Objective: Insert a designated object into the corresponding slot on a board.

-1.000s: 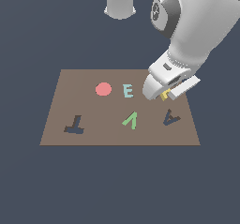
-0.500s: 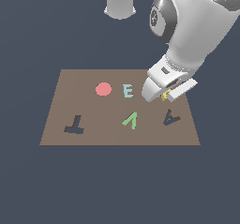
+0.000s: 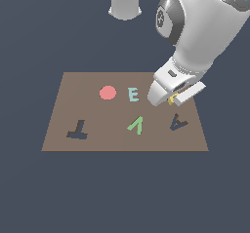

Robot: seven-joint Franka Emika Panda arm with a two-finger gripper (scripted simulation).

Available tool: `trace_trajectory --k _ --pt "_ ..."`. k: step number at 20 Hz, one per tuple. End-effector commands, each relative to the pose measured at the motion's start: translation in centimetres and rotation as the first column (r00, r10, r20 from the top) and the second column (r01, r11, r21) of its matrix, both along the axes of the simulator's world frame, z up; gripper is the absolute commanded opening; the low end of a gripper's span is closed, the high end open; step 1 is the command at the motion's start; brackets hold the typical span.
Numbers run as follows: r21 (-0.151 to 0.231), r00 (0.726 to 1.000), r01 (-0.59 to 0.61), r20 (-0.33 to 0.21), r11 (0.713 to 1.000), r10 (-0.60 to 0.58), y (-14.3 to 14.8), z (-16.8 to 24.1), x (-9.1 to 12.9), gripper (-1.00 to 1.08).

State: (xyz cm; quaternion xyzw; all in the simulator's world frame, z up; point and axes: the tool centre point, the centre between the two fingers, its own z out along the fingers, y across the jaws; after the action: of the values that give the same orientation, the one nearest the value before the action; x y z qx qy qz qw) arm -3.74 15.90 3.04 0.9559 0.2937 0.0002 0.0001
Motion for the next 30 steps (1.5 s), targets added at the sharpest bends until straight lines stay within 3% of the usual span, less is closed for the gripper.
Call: trace_trajectory --k 1,11,18,24,30 --pt "0.000 1.000 -0.008 0.000 1.000 0.008 -0.1 0.0 0.0 -1.00" --pt "0.000 0.991 -0.131 0.000 0.991 0.131 -0.7 0.1 0.6 -1.00" --pt "-0.001 0.955 -0.296 0.001 0.955 0.296 -1.3 0.2 1.6 -1.00" --pt "-0.001 0.877 -0.480 0.001 0.877 0.480 -1.9 0.3 2.9 -1.00" --pt "-0.002 0.744 -0.668 0.001 0.744 0.668 -2.3 0.5 4.5 -1.00"
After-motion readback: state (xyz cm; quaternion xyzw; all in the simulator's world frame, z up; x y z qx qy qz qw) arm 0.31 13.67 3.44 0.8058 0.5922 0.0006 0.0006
